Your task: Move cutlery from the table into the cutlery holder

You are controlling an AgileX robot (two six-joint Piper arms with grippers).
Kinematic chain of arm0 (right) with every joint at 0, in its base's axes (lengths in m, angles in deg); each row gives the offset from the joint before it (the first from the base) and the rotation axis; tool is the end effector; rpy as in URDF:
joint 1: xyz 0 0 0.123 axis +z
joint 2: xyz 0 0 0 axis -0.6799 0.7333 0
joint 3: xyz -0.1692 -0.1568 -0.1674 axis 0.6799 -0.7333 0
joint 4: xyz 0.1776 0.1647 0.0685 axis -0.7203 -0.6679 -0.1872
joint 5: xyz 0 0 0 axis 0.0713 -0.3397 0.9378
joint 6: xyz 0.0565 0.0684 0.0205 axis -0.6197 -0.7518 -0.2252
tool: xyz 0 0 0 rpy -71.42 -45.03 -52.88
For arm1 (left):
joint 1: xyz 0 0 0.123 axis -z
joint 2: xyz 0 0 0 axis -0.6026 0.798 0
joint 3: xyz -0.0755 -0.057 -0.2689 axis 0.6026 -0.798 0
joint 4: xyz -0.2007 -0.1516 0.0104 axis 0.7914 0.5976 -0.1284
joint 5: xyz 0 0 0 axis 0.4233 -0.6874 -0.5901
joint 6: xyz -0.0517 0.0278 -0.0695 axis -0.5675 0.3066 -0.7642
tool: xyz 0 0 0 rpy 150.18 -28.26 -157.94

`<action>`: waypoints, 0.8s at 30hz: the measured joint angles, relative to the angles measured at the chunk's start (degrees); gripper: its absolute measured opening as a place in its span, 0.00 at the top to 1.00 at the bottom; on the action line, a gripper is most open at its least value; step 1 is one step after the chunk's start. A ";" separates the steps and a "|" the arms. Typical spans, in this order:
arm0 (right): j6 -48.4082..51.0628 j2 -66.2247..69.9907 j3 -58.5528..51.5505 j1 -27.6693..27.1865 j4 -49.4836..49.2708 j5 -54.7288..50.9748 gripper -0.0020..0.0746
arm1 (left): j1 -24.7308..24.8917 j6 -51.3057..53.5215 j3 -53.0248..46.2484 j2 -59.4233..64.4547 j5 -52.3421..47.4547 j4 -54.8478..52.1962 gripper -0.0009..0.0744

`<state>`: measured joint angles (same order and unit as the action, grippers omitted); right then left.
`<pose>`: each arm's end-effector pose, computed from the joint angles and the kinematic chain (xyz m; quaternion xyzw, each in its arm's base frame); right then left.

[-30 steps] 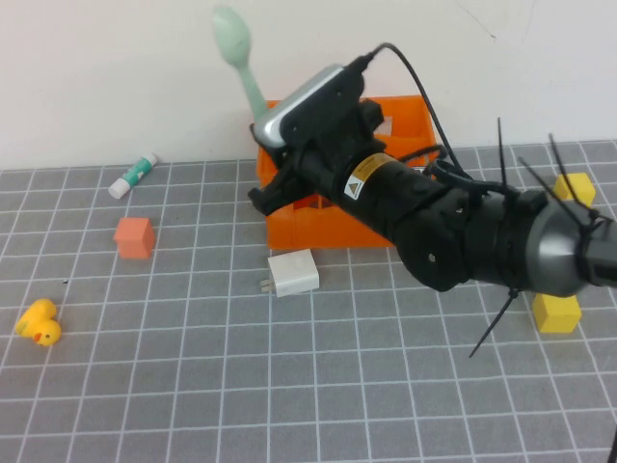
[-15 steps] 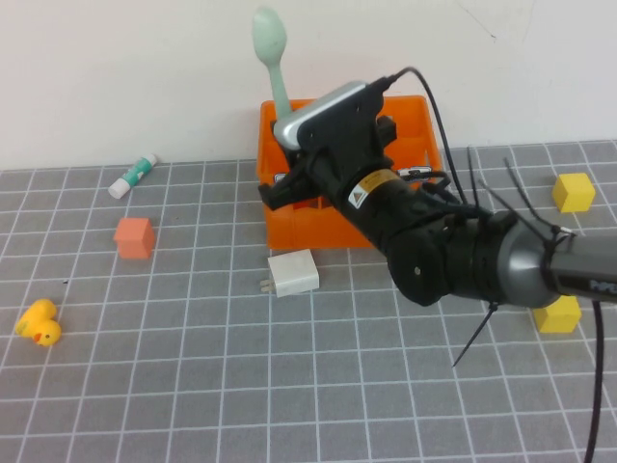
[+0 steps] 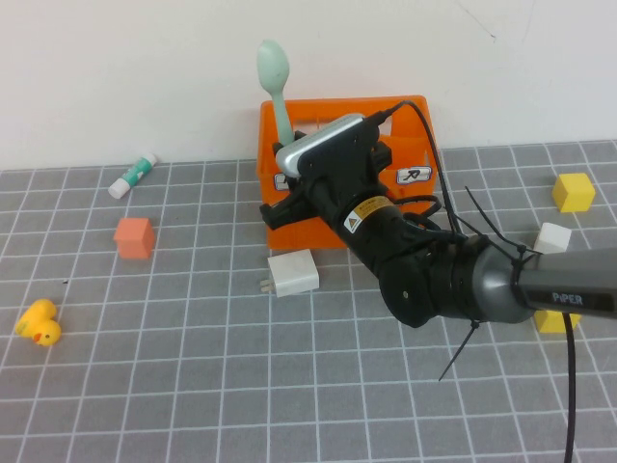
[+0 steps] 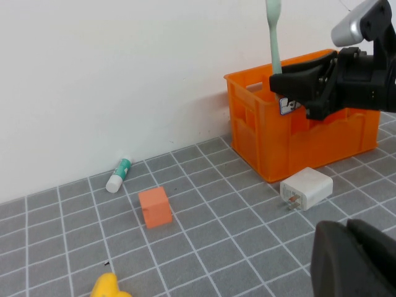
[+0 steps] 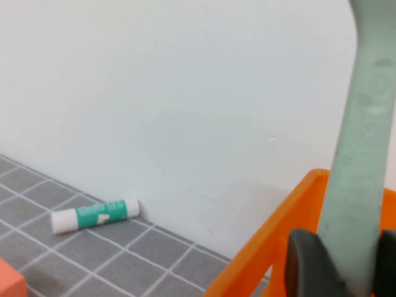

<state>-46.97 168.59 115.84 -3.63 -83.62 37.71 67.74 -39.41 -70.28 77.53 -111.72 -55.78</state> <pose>0.3830 0.2966 0.1861 -0.2276 0.6495 0.1522 0.7093 0.0292 0.0008 0.2744 0.1424 0.7236 -0.1129 0.6658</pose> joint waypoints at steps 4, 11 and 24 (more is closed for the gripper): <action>-2.50 0.00 0.00 0.00 0.12 0.27 0.54 | 0.00 0.00 0.00 0.00 0.00 0.00 0.99; -3.08 -0.41 0.00 0.00 0.26 1.97 0.38 | 0.00 0.43 0.00 0.00 0.00 0.00 0.99; -2.30 -19.94 -0.02 0.86 19.77 -7.58 0.83 | 0.00 0.65 0.00 0.00 0.00 0.00 0.99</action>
<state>-49.28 148.65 115.81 -2.77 -63.85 30.12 67.74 -38.76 -70.28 77.53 -111.72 -55.78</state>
